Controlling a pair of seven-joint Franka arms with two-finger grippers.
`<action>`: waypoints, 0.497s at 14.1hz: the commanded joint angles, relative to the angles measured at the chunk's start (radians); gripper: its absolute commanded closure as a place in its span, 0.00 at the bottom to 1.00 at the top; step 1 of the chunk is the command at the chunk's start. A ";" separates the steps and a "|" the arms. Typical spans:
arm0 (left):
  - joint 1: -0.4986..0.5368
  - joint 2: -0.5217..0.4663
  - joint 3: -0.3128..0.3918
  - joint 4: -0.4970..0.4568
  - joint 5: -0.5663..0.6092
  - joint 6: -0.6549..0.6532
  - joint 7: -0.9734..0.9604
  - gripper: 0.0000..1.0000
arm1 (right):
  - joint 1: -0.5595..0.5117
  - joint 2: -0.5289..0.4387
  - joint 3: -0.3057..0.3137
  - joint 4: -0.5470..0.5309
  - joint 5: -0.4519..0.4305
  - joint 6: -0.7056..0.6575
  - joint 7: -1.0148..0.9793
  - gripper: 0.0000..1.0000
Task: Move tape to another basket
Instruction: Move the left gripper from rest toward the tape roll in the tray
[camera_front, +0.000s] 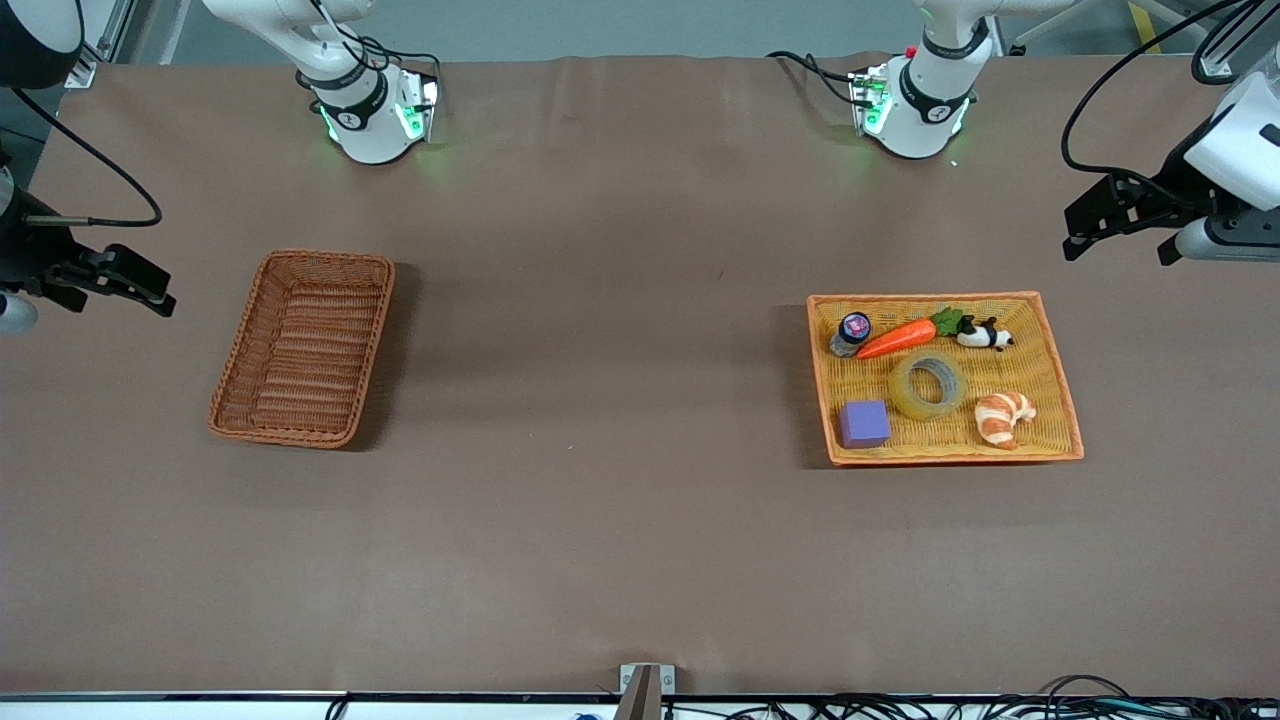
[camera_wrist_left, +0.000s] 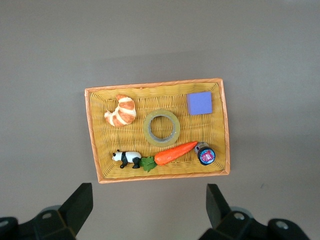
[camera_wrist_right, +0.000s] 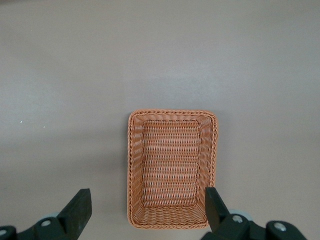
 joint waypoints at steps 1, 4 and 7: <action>0.010 -0.008 -0.010 -0.004 0.007 -0.011 -0.002 0.00 | -0.002 -0.005 0.000 -0.005 0.015 -0.004 -0.008 0.00; 0.010 -0.005 -0.010 0.005 0.009 -0.016 -0.003 0.00 | -0.002 -0.005 0.000 -0.004 0.015 -0.004 -0.008 0.00; 0.000 0.003 -0.009 -0.006 0.013 -0.012 -0.015 0.00 | -0.004 -0.007 0.000 -0.004 0.015 -0.004 -0.008 0.00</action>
